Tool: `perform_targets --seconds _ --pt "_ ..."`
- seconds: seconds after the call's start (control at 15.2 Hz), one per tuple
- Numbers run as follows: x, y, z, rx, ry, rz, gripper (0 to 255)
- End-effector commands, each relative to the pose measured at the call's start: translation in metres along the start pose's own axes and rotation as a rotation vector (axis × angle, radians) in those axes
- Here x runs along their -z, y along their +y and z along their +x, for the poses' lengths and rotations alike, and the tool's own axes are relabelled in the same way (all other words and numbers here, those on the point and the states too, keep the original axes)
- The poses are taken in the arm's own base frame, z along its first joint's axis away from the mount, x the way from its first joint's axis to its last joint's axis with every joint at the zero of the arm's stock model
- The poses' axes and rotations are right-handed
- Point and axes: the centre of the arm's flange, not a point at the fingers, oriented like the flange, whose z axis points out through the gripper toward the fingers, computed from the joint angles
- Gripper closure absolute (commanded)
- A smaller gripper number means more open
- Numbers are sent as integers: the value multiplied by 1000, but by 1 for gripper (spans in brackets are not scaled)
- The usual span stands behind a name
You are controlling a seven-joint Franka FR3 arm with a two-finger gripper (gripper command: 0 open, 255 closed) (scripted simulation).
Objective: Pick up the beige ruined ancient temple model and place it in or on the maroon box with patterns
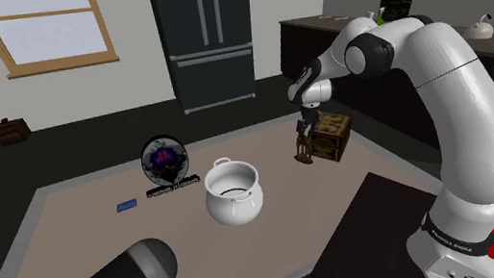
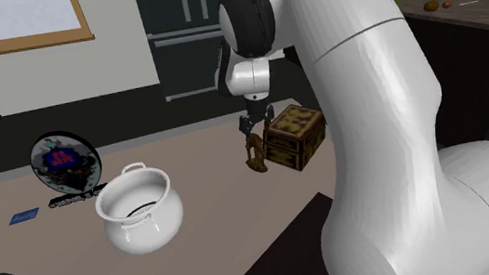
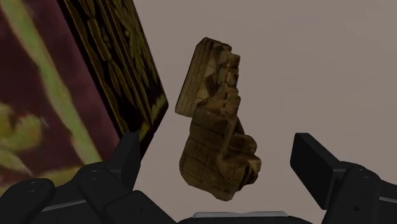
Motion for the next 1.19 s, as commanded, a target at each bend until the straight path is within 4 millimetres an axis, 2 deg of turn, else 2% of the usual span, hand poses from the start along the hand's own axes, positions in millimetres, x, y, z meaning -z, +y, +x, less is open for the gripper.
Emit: perform_targets --seconds 0.0,0.33,0.86,0.92,1.12 --pt "-11 1 4 0 1 1 0" --pt "-40 1 4 0 1 1 0" --pt "-40 1 4 0 1 1 0" --pt "-40 1 4 0 1 1 255" --pt "-40 1 4 0 1 1 255"
